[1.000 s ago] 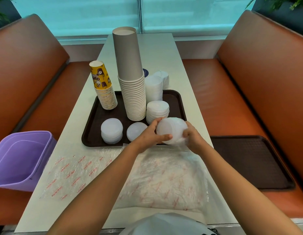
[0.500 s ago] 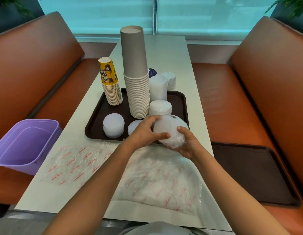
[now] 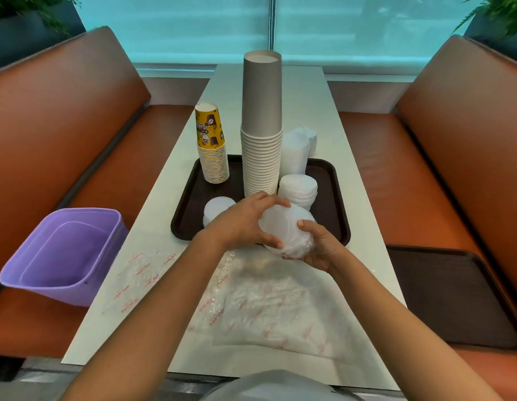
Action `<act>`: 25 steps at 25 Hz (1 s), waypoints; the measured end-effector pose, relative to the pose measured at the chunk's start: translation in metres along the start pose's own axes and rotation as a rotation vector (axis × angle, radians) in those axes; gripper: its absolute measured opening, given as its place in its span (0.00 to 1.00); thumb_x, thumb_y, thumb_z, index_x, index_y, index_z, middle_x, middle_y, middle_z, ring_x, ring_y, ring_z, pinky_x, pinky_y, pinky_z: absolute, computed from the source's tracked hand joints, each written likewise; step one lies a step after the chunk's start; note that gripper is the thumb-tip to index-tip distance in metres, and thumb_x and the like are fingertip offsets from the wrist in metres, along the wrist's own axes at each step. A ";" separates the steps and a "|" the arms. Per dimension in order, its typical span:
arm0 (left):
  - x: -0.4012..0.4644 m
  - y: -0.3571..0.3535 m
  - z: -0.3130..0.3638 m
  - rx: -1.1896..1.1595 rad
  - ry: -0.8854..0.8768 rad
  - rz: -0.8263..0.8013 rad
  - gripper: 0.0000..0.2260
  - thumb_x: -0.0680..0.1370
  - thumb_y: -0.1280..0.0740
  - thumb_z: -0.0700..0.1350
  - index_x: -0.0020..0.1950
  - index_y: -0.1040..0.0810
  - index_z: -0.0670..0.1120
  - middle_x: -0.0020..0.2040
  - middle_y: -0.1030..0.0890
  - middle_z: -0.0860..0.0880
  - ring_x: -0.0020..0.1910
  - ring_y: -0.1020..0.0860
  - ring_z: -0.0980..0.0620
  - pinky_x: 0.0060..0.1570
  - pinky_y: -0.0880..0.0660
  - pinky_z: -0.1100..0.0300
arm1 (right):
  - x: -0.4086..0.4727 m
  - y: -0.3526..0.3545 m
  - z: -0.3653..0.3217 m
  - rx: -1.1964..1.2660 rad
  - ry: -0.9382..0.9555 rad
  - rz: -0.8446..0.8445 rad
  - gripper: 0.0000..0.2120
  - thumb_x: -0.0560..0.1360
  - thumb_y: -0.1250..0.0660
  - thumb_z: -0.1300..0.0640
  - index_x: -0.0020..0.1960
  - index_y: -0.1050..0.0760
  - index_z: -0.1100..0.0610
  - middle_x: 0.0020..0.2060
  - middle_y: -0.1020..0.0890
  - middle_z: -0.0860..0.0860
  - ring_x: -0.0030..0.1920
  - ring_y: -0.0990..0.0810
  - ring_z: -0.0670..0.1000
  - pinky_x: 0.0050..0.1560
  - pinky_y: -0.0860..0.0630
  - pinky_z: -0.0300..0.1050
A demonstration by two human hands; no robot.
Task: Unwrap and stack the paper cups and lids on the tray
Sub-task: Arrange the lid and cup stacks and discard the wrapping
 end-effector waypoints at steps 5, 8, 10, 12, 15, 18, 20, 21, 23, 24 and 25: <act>0.000 0.020 -0.018 0.026 -0.047 -0.119 0.32 0.64 0.21 0.48 0.63 0.33 0.57 0.63 0.35 0.56 0.60 0.36 0.56 0.58 0.35 0.61 | 0.013 -0.025 0.016 0.054 0.006 0.014 0.51 0.38 0.16 0.47 0.58 0.28 0.56 0.42 0.17 0.56 0.42 0.17 0.54 0.32 0.20 0.47; -0.002 0.029 -0.025 0.058 -0.121 -0.116 0.31 0.62 0.20 0.50 0.56 0.35 0.57 0.57 0.38 0.59 0.58 0.40 0.58 0.58 0.37 0.62 | 0.020 -0.033 0.024 0.087 0.024 0.034 0.50 0.38 0.16 0.47 0.57 0.27 0.56 0.42 0.16 0.56 0.43 0.17 0.55 0.34 0.19 0.48; -0.005 0.033 -0.027 0.050 -0.151 -0.113 0.30 0.62 0.20 0.49 0.54 0.36 0.56 0.55 0.37 0.59 0.56 0.39 0.59 0.56 0.36 0.62 | 0.022 -0.038 0.025 0.112 0.038 0.034 0.49 0.38 0.16 0.48 0.57 0.27 0.56 0.41 0.16 0.56 0.42 0.16 0.55 0.34 0.19 0.49; -0.007 0.037 -0.030 0.017 -0.157 -0.109 0.29 0.62 0.20 0.48 0.54 0.36 0.55 0.52 0.35 0.60 0.54 0.36 0.57 0.53 0.35 0.62 | 0.025 -0.043 0.026 0.156 0.062 0.029 0.47 0.39 0.16 0.49 0.56 0.26 0.57 0.41 0.16 0.56 0.41 0.16 0.55 0.33 0.19 0.49; -0.004 0.043 -0.040 0.004 -0.174 -0.111 0.30 0.63 0.21 0.49 0.58 0.34 0.56 0.52 0.34 0.62 0.55 0.34 0.58 0.51 0.36 0.63 | 0.034 -0.048 0.026 0.210 0.104 0.055 0.47 0.41 0.16 0.49 0.57 0.27 0.57 0.43 0.16 0.58 0.42 0.16 0.56 0.32 0.19 0.48; 0.001 0.043 -0.048 -0.017 -0.120 -0.111 0.28 0.67 0.23 0.49 0.63 0.33 0.51 0.55 0.33 0.57 0.55 0.33 0.57 0.51 0.37 0.64 | 0.039 -0.049 0.024 0.220 0.126 0.069 0.47 0.43 0.16 0.49 0.59 0.28 0.58 0.44 0.17 0.58 0.43 0.17 0.57 0.32 0.19 0.47; 0.003 0.042 -0.056 -0.167 -0.068 -0.137 0.23 0.72 0.27 0.47 0.62 0.33 0.48 0.55 0.31 0.54 0.55 0.31 0.56 0.50 0.34 0.64 | 0.041 -0.049 0.023 0.230 0.138 0.079 0.46 0.44 0.16 0.48 0.59 0.28 0.58 0.44 0.17 0.59 0.42 0.18 0.58 0.30 0.20 0.45; 0.004 0.041 -0.060 -0.335 -0.050 -0.151 0.20 0.74 0.29 0.44 0.62 0.33 0.47 0.54 0.29 0.53 0.55 0.29 0.55 0.50 0.31 0.64 | 0.042 -0.048 0.024 0.246 0.144 0.085 0.46 0.44 0.16 0.49 0.59 0.28 0.58 0.43 0.17 0.59 0.41 0.18 0.58 0.30 0.20 0.45; 0.004 0.040 -0.069 -0.730 -0.013 -0.123 0.13 0.78 0.35 0.38 0.60 0.32 0.44 0.51 0.25 0.52 0.51 0.25 0.55 0.48 0.26 0.67 | 0.043 -0.046 0.025 0.268 0.148 0.107 0.48 0.43 0.15 0.49 0.59 0.28 0.59 0.43 0.17 0.59 0.41 0.17 0.58 0.28 0.21 0.45; 0.005 0.040 -0.074 -0.879 0.015 -0.079 0.12 0.79 0.38 0.37 0.61 0.32 0.42 0.50 0.24 0.51 0.49 0.24 0.56 0.46 0.24 0.68 | 0.044 -0.046 0.025 0.268 0.149 0.125 0.48 0.42 0.15 0.49 0.59 0.28 0.58 0.43 0.17 0.59 0.40 0.17 0.57 0.28 0.21 0.45; 0.006 0.041 -0.077 -0.979 0.047 -0.021 0.12 0.79 0.39 0.36 0.63 0.32 0.40 0.50 0.23 0.50 0.48 0.24 0.56 0.46 0.23 0.68 | 0.044 -0.045 0.025 0.264 0.150 0.144 0.48 0.41 0.15 0.49 0.58 0.28 0.58 0.43 0.17 0.58 0.40 0.17 0.57 0.28 0.21 0.45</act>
Point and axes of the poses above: each hand's wrist, its own x-axis towards the middle knuckle, its own y-axis out of the back of the hand, z = x × y, the point moved 3 cm from there along x, towards the middle knuckle
